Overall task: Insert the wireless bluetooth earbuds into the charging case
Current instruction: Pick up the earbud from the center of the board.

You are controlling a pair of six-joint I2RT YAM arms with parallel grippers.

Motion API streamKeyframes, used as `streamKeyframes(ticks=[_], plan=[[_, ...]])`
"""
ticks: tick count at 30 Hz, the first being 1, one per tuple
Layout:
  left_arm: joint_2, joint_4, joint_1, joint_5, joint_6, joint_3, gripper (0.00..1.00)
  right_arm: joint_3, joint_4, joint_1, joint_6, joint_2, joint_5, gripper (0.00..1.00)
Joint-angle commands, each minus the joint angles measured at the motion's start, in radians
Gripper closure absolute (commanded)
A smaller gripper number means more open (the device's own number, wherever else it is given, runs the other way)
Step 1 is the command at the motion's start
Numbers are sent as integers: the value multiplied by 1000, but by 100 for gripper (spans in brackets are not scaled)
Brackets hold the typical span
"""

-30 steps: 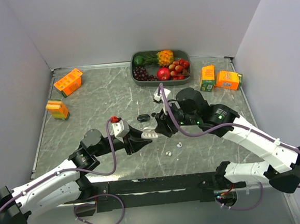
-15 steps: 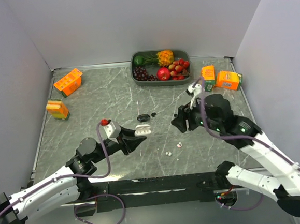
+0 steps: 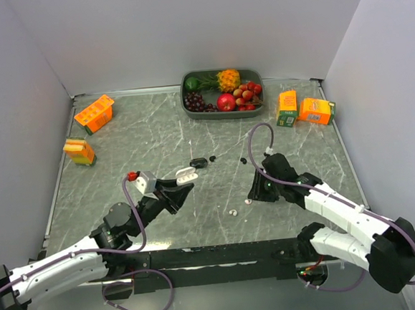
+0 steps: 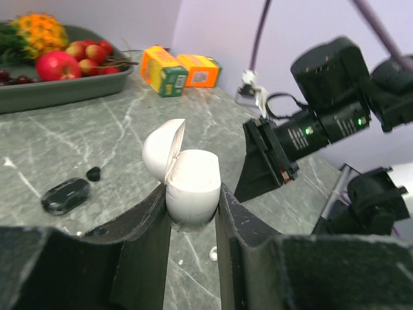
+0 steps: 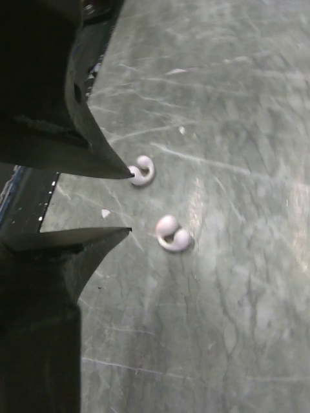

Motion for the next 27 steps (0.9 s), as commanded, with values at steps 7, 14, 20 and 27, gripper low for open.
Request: streamKeyframes(ticks=[7, 14, 20, 27], plan=[[-34, 24, -33, -141, -16, -9, 99, -37, 157, -82, 117, 107, -26, 74], [-62, 8, -35, -144, -24, -28, 99, -49, 146, -83, 96, 133, -30, 75], [-65, -12, -38, -154, -18, -23, 99, -42, 167, -44, 42, 108, -82, 68], [-51, 4, -38, -173, -30, -38, 99, 43, 150, 64, -99, 203, -131, 62]])
